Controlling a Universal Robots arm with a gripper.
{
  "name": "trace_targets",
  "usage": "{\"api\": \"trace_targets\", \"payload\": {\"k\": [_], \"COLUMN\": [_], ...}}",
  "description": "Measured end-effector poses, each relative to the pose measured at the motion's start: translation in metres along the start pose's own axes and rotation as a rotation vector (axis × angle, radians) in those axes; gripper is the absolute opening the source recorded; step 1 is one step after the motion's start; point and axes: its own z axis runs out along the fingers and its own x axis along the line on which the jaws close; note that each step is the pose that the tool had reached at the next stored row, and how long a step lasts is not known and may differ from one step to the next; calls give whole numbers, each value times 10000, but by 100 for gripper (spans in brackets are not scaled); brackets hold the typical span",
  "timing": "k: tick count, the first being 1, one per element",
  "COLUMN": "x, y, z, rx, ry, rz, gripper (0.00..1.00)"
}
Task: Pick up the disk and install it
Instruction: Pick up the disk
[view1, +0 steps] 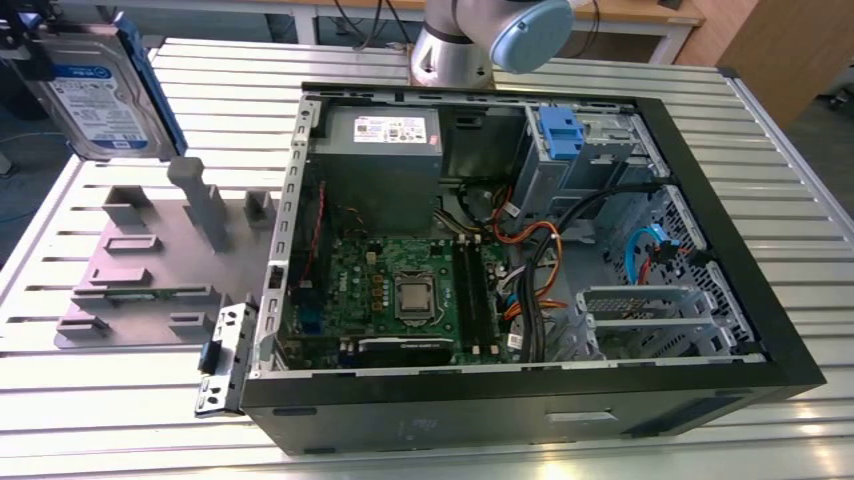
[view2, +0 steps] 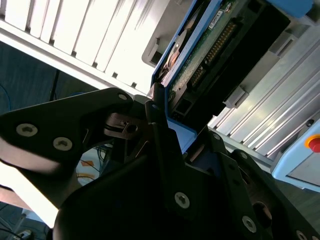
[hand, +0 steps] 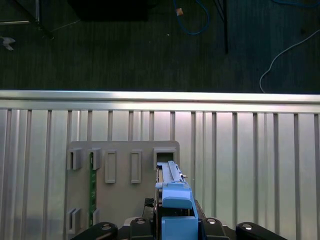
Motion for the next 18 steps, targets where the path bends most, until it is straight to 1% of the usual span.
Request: {"api": "trace_targets", "payload": {"k": [18], "x": [0], "y": [2], "z": [-49], "rx": [-1], "ry": [0], "rz": [0], "gripper": [37]}}
